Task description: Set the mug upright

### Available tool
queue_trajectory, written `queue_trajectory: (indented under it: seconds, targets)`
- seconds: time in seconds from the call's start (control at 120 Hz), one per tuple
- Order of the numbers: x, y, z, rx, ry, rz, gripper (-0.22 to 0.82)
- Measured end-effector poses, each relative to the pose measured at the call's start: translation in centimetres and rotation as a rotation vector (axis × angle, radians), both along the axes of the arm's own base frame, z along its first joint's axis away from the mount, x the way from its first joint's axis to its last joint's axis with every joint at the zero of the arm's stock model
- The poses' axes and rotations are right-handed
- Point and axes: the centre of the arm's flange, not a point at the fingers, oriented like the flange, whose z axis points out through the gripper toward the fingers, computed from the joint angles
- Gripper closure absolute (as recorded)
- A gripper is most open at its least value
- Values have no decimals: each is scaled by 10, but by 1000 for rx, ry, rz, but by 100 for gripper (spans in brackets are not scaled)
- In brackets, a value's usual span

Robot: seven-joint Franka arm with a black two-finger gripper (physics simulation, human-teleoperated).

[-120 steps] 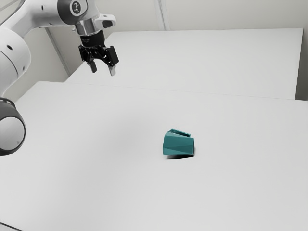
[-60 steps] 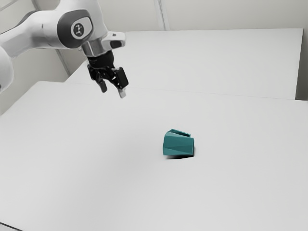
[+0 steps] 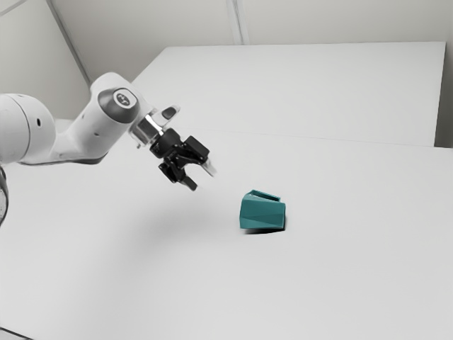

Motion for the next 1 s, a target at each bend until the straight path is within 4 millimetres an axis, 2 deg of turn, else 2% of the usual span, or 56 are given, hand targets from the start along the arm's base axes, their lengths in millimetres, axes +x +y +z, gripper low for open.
queue_trajectory:
  seconds: [0.133,0.325,0.525,0.833,1.0]
  targets:
    - [8,2,-20,-46,-13,-34,0]
    - [8,-12,-49,-121,-17,-69,0]
    - [-8,-26,-78,-184,-9,-91,0]
    - [-2,-44,-84,-199,-112,-89,0]
    - [3,-52,-94,-204,-152,-60,0]
